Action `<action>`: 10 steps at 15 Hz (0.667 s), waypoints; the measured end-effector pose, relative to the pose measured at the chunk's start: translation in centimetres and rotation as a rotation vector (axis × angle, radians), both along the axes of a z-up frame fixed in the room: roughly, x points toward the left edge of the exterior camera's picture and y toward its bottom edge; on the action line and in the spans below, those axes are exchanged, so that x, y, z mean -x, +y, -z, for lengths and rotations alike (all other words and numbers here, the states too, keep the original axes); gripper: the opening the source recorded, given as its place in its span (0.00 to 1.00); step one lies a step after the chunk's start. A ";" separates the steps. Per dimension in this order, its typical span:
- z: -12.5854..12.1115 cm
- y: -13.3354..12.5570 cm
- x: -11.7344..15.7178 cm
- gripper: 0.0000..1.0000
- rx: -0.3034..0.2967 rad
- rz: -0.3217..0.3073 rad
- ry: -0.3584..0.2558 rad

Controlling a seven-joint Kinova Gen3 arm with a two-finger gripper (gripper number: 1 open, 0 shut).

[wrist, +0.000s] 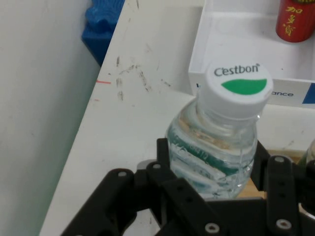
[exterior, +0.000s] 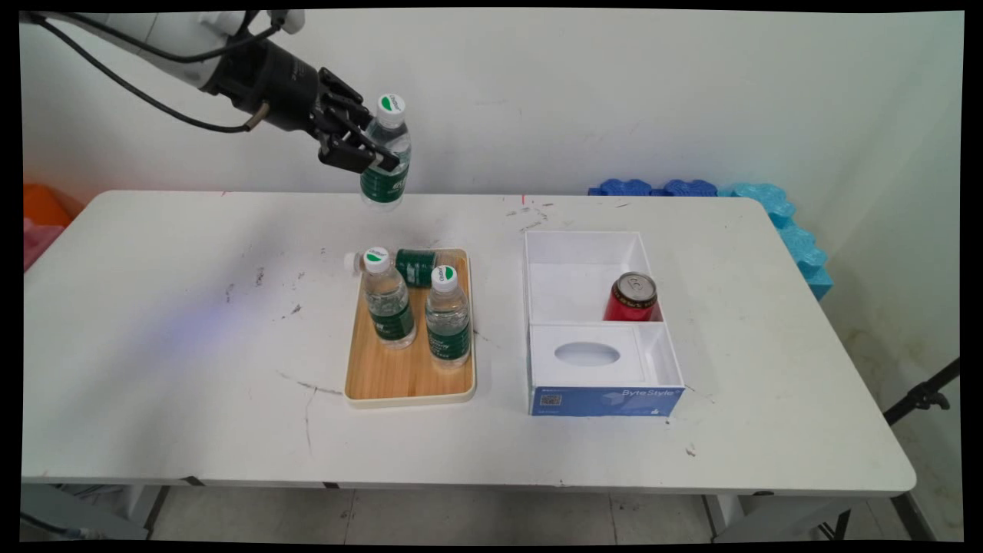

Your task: Place the picked object on the tray

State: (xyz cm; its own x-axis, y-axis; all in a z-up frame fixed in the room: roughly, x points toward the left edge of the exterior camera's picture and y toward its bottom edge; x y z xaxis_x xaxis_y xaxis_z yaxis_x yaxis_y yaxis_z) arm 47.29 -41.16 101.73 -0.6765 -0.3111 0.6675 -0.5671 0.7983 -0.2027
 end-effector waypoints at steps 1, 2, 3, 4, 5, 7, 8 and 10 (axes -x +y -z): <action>0.2 0.1 -0.2 0.00 -0.007 -0.004 0.007; 0.4 0.1 -0.3 0.00 -0.015 -0.008 0.014; 0.5 0.2 -0.5 0.00 -0.021 -0.010 0.019; 0.7 0.3 -0.7 0.00 -0.031 -0.011 0.028; 0.9 0.4 -0.8 0.00 -0.037 -0.013 0.033; 1.8 0.7 -1.5 0.00 -0.063 -0.018 0.053; 2.2 0.9 -1.8 0.00 -0.074 -0.021 0.061; 3.1 1.5 -2.5 0.00 -0.099 -0.025 0.077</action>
